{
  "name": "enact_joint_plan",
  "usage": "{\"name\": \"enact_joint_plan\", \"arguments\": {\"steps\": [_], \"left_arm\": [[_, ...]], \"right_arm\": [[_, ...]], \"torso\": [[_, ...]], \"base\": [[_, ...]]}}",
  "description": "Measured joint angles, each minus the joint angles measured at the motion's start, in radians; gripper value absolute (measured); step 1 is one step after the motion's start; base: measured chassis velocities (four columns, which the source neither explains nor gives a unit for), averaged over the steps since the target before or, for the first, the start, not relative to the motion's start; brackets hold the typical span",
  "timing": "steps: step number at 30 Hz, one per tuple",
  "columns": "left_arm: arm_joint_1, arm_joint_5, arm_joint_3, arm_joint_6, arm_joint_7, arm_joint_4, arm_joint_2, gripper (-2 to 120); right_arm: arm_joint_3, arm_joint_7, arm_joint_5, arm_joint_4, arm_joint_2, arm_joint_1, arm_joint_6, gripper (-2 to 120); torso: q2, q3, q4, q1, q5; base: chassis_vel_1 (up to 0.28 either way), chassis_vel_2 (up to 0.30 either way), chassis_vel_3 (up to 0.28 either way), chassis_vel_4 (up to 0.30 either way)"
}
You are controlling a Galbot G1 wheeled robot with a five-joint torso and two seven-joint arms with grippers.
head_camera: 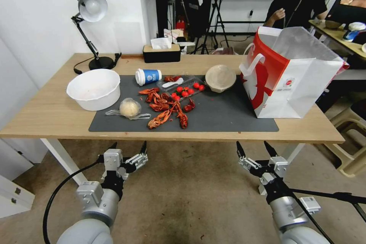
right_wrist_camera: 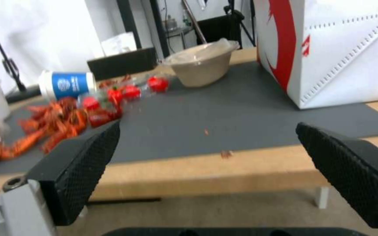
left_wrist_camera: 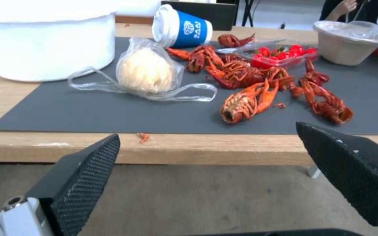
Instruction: Pick up the trash from the table and place it into the takeout bag.
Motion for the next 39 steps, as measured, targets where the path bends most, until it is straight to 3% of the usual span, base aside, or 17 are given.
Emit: {"name": "enact_joint_plan", "arguments": {"steps": [6,13,24,39], "left_arm": [[-0.005,-0.001,-0.003,-0.012,0.014,0.007,-0.001,100],[-0.003,0.004,-0.004,-0.016,0.015,0.007,-0.011,100],[0.004,0.02,0.002,-0.022,0.015,0.004,-0.022,100],[0.01,0.022,-0.002,-0.029,0.01,0.002,-0.022,100]], "right_arm": [[-0.028,0.049,0.103,0.017,-0.011,0.106,-0.07,100],[-0.084,0.157,0.351,0.011,-0.038,0.282,-0.186,100],[-0.116,0.287,0.652,-0.059,-0.065,0.463,-0.258,100],[-0.181,0.365,0.876,-0.151,-0.063,0.661,-0.308,100]], "torso": [[0.0,0.0,0.0001,0.0,-0.0001],[0.0,0.0,0.0001,0.0,-0.0001],[0.0,0.0,0.0,0.0,0.0],[0.0,0.0,0.0002,0.0,-0.0002]], "base": [[0.0,0.0,0.0,0.0],[0.0,0.0,0.0,0.0],[0.0,0.0,0.0,0.0],[0.0,0.0,0.0,0.0]]}}
